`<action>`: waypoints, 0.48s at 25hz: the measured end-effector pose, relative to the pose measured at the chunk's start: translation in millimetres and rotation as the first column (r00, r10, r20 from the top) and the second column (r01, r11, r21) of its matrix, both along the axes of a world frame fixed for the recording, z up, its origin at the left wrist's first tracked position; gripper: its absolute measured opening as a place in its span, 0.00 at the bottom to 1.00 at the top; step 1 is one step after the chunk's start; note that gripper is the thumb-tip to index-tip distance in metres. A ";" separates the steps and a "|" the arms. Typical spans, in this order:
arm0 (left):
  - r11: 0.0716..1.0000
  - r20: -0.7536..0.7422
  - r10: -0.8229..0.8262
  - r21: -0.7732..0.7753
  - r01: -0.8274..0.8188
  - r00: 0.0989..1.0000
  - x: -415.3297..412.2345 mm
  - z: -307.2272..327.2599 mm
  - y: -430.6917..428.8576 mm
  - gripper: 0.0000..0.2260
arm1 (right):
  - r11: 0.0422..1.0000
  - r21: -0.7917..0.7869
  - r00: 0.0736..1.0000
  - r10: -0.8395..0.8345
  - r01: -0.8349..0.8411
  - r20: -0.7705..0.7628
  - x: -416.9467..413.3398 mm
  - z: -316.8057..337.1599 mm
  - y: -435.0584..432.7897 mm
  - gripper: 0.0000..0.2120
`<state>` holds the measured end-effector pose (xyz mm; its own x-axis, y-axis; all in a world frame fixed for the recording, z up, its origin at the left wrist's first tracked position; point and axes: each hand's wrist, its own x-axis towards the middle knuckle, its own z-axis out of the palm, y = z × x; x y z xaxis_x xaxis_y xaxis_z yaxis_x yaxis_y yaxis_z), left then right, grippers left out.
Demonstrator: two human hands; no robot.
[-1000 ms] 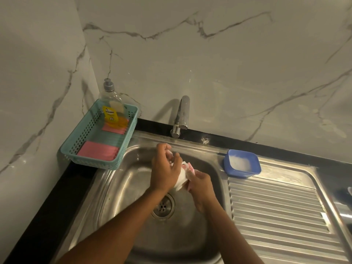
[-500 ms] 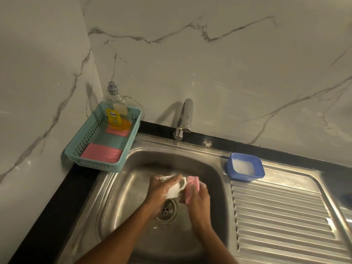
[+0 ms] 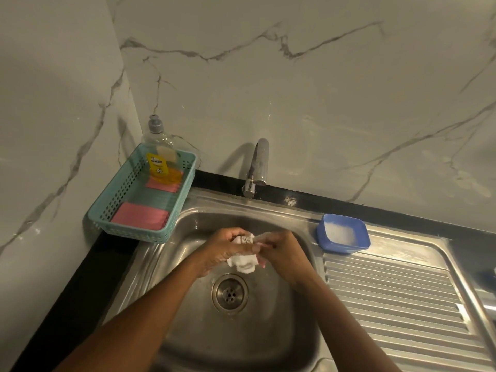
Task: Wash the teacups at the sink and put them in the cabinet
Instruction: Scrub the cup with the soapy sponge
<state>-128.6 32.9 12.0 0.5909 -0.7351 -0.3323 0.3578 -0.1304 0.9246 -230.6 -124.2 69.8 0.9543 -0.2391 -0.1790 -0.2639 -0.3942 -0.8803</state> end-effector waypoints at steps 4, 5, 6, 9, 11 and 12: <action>1.000 -0.015 0.008 -0.028 -0.008 1.000 3.1 12.3 -1.8 0.29 | 0.857 0.507 0.993 0.117 -0.089 -0.022 -16.7 -8.6 16.7 0.13; 1.000 -0.054 -0.019 -0.009 0.019 0.998 3.8 15.5 -2.2 0.34 | 0.914 0.366 0.982 0.186 -0.176 0.008 -23.0 -15.5 22.0 0.13; 0.997 -0.108 -0.065 0.026 0.069 0.992 3.9 18.0 -2.9 0.36 | 0.956 0.139 0.966 0.251 -0.257 0.057 -29.4 -22.6 26.9 0.13; 0.928 -0.211 -0.249 0.227 0.295 0.945 3.4 21.6 -3.3 0.27 | 0.889 -0.348 0.916 0.369 -0.299 0.156 -37.9 -41.6 34.8 0.17; 0.939 -0.315 -0.191 0.217 0.267 0.929 -1.8 16.9 -1.2 0.29 | 0.937 -0.277 0.947 0.267 -0.212 0.178 -39.0 -42.5 38.3 0.12; 0.972 -0.393 -0.109 0.149 0.180 0.913 -4.0 11.9 -1.4 0.31 | 0.990 -0.079 0.979 0.128 -0.116 0.159 -35.4 -42.0 37.5 0.08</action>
